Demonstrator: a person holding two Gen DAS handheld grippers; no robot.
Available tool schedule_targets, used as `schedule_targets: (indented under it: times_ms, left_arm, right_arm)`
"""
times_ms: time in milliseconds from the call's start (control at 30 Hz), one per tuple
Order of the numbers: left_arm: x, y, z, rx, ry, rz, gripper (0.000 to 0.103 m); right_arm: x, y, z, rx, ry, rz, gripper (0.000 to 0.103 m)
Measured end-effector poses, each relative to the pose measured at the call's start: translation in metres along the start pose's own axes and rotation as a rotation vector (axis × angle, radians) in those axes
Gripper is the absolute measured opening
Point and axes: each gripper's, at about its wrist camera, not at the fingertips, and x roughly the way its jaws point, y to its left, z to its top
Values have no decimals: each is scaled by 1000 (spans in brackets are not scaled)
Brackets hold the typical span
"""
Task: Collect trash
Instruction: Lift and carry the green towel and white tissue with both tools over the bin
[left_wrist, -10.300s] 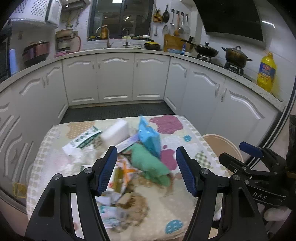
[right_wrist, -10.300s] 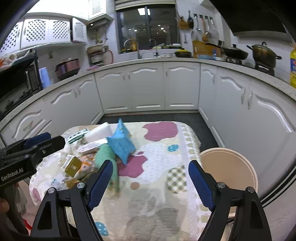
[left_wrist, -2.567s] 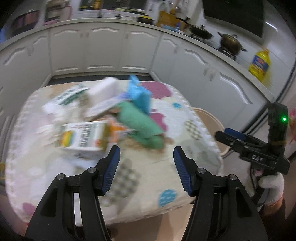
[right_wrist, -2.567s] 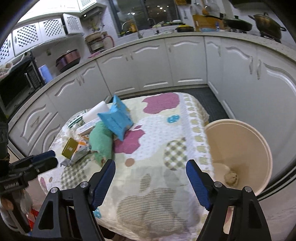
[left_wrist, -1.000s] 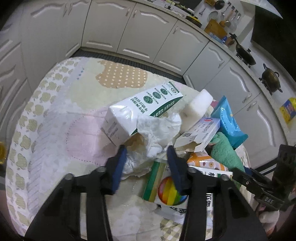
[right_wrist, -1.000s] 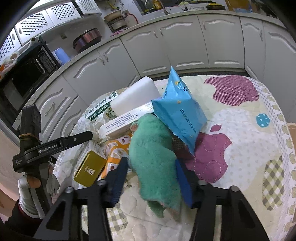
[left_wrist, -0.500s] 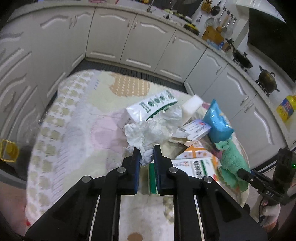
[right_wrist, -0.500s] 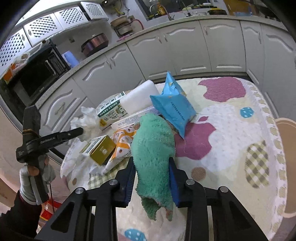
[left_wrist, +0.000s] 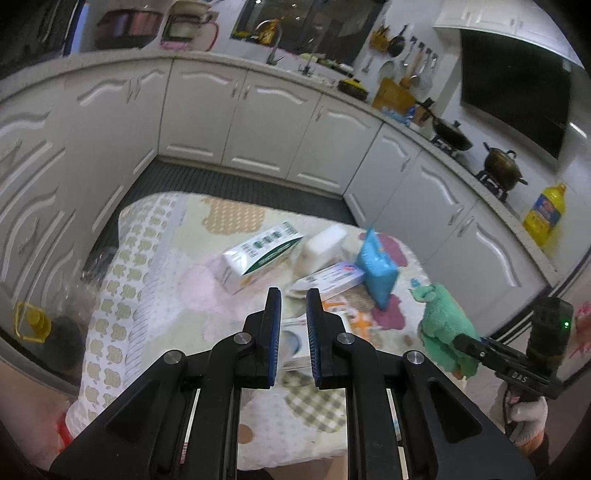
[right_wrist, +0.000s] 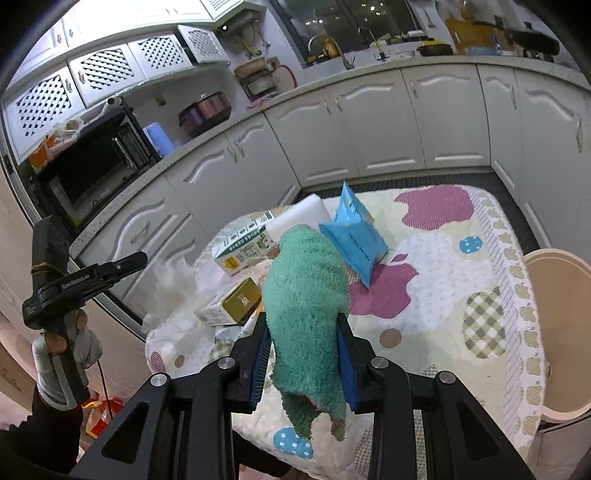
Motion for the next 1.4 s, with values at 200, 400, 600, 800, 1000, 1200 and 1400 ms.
schedule_targets:
  times_ms: [200, 400, 600, 800, 1000, 1200, 1400]
  left_arm:
    - [5, -4, -6, 0, 15, 0, 11]
    - [18, 21, -28, -67, 76, 4, 13]
    - [32, 34, -52, -42, 133, 68, 64]
    - [65, 51, -74, -40, 216, 156, 60]
    - [64, 55, -78, -56, 225, 163, 14]
    - [22, 39, -64, -28, 133, 138, 13]
    - [-8, 6, -43, 31, 50, 116, 13]
  right_arm:
    - [-9, 2, -3, -6, -8, -3, 32]
    - [-8, 1, -5, -13, 3, -6, 32]
    - [2, 1, -6, -2, 17, 5, 32]
    - [-2, 10, -6, -27, 18, 31, 32]
    - [-8, 10, -6, -27, 1, 35, 32]
    - [-12, 5, -5, -8, -14, 42, 32]
    - [-23, 8, -3, -14, -41, 58, 32]
